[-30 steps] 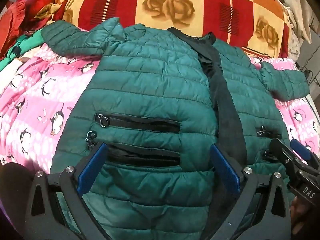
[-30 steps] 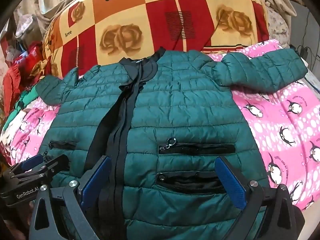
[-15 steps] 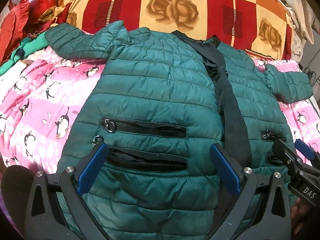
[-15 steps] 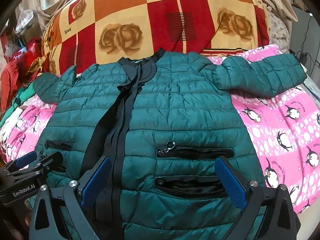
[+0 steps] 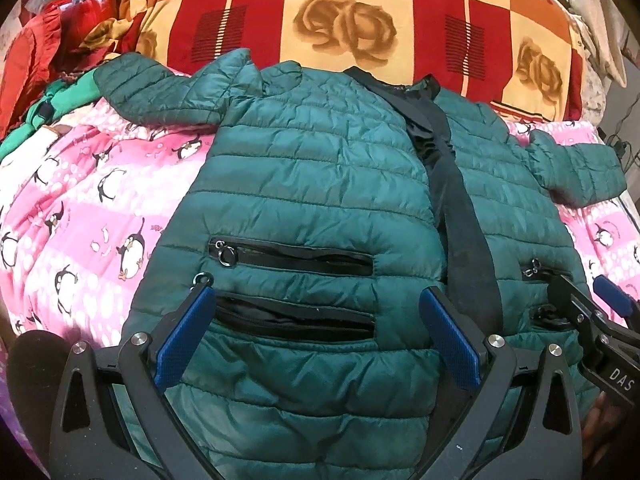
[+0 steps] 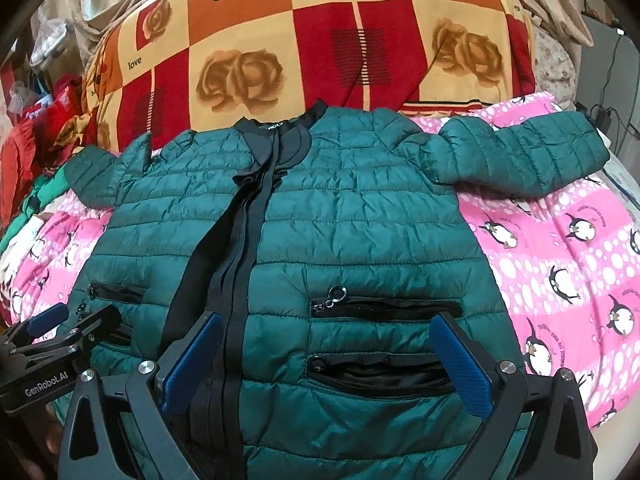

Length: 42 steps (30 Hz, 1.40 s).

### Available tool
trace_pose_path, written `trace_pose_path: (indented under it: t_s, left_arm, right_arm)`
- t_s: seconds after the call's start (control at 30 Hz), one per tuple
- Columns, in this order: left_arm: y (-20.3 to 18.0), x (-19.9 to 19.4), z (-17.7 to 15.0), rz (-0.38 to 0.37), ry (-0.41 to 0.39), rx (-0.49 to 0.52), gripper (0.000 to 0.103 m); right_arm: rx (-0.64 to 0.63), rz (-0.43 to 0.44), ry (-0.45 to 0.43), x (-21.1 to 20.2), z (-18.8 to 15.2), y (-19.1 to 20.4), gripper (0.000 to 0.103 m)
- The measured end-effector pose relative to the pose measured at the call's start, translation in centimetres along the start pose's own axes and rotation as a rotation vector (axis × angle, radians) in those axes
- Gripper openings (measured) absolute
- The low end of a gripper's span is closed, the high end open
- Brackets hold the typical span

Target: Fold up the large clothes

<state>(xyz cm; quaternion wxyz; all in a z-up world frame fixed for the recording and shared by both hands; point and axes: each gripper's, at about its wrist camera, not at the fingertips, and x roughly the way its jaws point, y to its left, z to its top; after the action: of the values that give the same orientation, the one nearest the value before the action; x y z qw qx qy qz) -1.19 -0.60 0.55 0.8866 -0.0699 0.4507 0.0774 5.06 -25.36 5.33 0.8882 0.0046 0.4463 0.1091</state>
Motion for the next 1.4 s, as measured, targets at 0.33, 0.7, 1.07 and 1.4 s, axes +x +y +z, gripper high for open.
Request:
trace_pose_path:
  t_s: [0.33,0.7,1.07,1.4]
  left_arm:
    - [-0.2,-0.5,0.0,0.016,-0.006,0.010,0.102]
    - [-0.5,-1.0,-0.1,0.000,-0.012,0.008,0.102]
    - [-0.5,-1.1,-0.3,-0.021,-0.020,-0.003,0.102]
    - [0.1,-0.2,0.5,0.037,0.048,0.020,0.102]
  right_arm:
    - [-0.031,-0.034,0.008,-0.7,-0.1,0.3,0.103]
    - [-0.013,0.007,0.006,-0.9,0.1,0.3,0.103]
    - [-0.006,0.015,0.009,-0.8,0.3,0.4,0.103]
    - [-0.035,-0.017,0.023,-0.6,0.2,0.5,0.103]
